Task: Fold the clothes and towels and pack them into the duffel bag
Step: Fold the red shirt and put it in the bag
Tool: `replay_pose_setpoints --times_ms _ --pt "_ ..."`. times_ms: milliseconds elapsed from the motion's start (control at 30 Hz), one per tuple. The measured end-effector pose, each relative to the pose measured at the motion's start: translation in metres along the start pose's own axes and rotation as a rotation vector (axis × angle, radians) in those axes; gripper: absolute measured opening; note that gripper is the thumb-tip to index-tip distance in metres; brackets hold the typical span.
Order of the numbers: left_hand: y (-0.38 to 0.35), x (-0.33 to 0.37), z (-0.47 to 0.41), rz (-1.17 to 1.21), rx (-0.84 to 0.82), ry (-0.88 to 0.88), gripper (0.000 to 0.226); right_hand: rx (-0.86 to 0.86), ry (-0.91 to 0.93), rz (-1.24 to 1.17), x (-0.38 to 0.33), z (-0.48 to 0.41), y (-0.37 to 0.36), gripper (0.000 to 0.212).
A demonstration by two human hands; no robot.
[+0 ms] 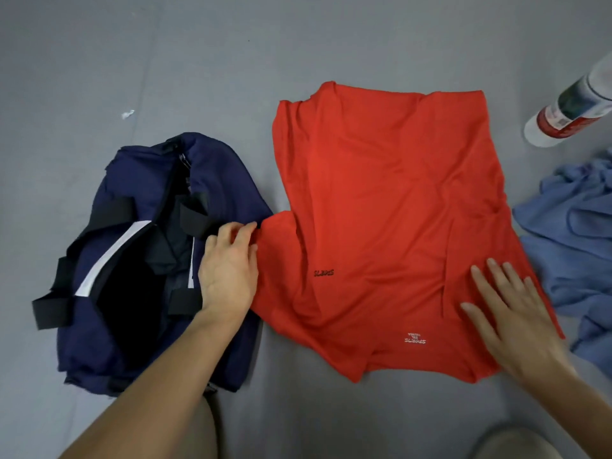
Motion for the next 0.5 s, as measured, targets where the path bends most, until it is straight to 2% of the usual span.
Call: replay_pose_setpoints --times_ms 67,133,267,400,467,500 --pt "-0.003 -0.005 -0.005 -0.055 -0.045 0.033 0.045 0.125 0.117 -0.085 -0.035 -0.007 0.020 0.060" --pt "-0.007 -0.011 -0.007 -0.088 -0.080 0.059 0.051 0.174 0.250 -0.157 -0.079 -0.019 0.030 0.053" --pt "-0.009 -0.019 -0.008 -0.046 -0.118 0.100 0.048 0.075 0.359 -0.286 -0.162 -0.062 0.018 0.053" --pt "0.003 -0.020 -0.010 0.067 -0.203 0.218 0.024 -0.104 0.259 -0.439 -0.223 -0.100 0.003 0.049" --pt "0.019 -0.003 -0.002 0.213 -0.174 0.178 0.012 -0.226 0.041 -0.670 -0.235 -0.111 -0.003 0.047" --pt "0.029 0.012 0.005 0.250 -0.136 0.095 0.009 -0.306 -0.093 -0.839 -0.239 -0.114 -0.006 0.057"
Point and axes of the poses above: each hand's wrist, its own z-axis away from the middle knuckle, its own y-axis out of the back of the hand, x = y × z, the point moved 8 cm from there along -z, towards the middle knuckle, and after that the axes turned 3 degrees about z, right-handed, at the moved point
